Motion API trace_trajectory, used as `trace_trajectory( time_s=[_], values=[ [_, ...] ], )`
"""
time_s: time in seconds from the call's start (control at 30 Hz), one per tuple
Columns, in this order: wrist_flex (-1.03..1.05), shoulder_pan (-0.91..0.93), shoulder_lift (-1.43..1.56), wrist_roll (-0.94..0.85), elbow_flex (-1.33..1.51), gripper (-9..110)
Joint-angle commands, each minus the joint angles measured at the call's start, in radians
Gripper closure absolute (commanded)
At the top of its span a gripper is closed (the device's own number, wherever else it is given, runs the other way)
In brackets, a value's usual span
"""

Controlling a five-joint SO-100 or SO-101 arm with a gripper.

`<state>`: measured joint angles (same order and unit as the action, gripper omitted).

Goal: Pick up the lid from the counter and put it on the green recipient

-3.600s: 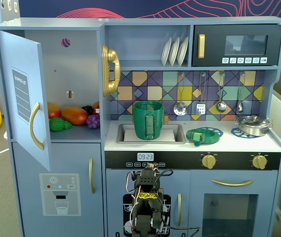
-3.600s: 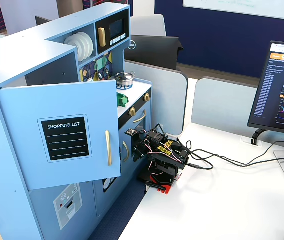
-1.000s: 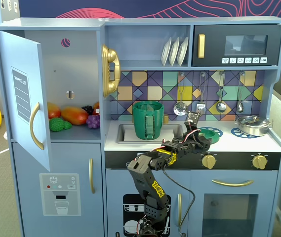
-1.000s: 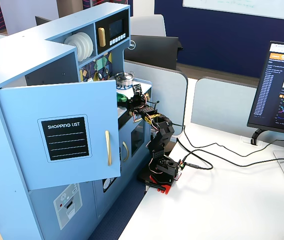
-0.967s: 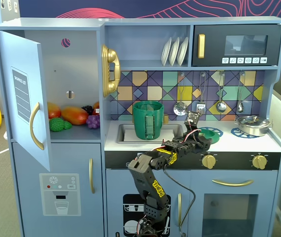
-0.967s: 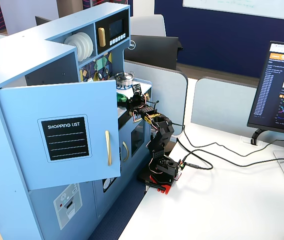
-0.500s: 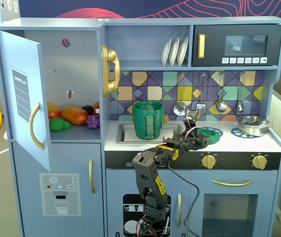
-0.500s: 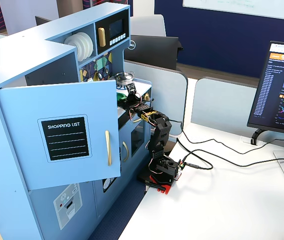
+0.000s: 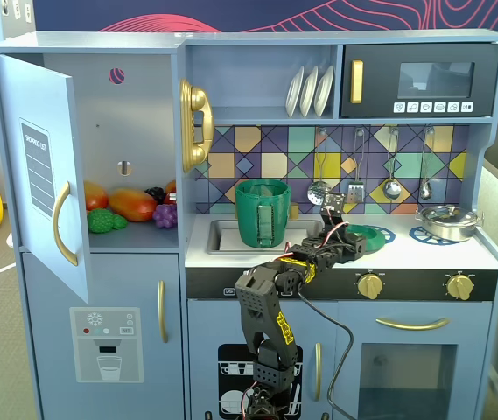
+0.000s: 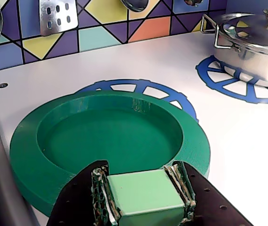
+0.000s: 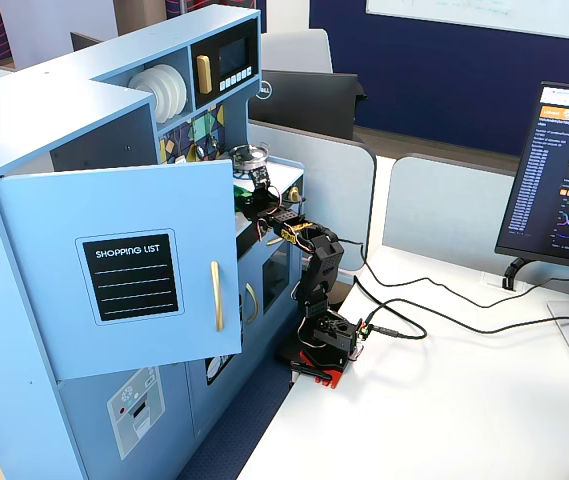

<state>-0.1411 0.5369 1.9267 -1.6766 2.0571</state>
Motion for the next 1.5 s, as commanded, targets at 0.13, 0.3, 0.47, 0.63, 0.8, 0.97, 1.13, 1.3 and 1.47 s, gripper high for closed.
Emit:
trace_trajectory(
  time_s=[0.13,0.3,0.47,0.63,0.8,0.97,1.13,1.3,1.47],
  values=[
    [0.190,-0.032,0.213,0.035,-0.204,101],
    [0.336,-0.084,0.235,0.041,-0.365,101],
    [0.457,-0.163,0.235,0.041,-0.517,101],
    [0.495,-0.222,0.213,0.032,-0.606,101],
    [0.569,-0.308,0.198,0.032,-0.663,101],
    [0.592,-0.393,0.173,0.020,-0.690,101],
    [0.618,-0.453,0.161,-0.009,-0.693,101],
    [0.623,-0.482,0.140,-0.026,-0.693,101],
    [0.624,-0.499,0.101,-0.043,-0.706,101]
  ],
)
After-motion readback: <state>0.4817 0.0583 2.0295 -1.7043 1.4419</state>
